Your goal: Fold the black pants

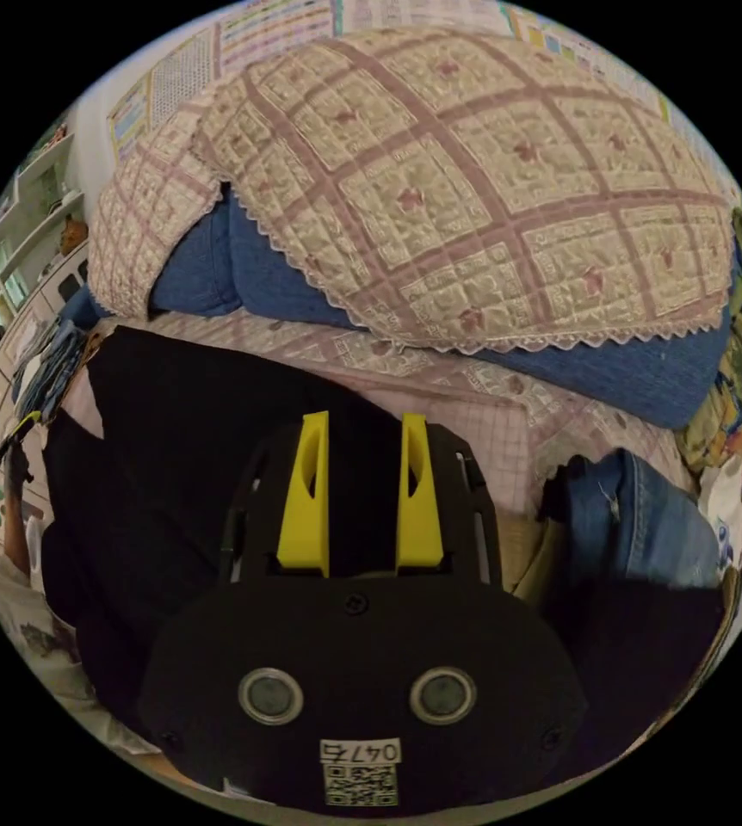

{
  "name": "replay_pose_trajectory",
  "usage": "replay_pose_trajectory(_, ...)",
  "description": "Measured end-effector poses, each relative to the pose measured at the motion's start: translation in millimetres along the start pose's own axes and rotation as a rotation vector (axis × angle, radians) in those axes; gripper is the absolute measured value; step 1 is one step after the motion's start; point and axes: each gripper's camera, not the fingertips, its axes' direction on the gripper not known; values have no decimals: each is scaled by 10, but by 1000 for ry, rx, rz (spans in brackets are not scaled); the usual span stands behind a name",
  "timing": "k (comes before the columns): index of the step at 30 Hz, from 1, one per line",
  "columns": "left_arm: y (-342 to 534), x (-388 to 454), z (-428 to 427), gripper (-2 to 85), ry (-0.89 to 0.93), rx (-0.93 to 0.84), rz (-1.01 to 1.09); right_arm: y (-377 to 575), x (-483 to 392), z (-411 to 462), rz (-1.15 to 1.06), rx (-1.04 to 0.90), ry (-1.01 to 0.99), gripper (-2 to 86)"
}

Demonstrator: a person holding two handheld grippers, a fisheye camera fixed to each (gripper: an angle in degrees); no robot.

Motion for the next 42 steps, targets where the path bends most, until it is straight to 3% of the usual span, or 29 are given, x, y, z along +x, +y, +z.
replay_pose_trajectory(9,36,74,887,-10,97,-52,15,-568,-236,684,-308,-209,42,87)
replay_pose_trajectory(14,57,4,1201,-10,177,-44,2,-565,-221,786,-306,-314,-50,2)
replay_pose_trajectory(19,193,-205,1429,-9,210,-62,-51,-241,-653,179,-447,-104,-13,-10)
replay_pose_trajectory(25,554,-873,1743,23,368,-21,-265,1019,-1626,-825,-754,141,-5,-11)
replay_pose_trajectory(32,565,-1696,2507,115,598,27,-513,1944,-1907,-1098,-653,106,66,-11)
replay_pose_trajectory(38,702,-2219,3094,136,460,-34,-744,2183,-1766,-1237,-542,144,36,-11)
replay_pose_trajectory(42,829,-2372,3141,134,400,-23,-756,2240,-1715,-1298,-519,143,79,-11)
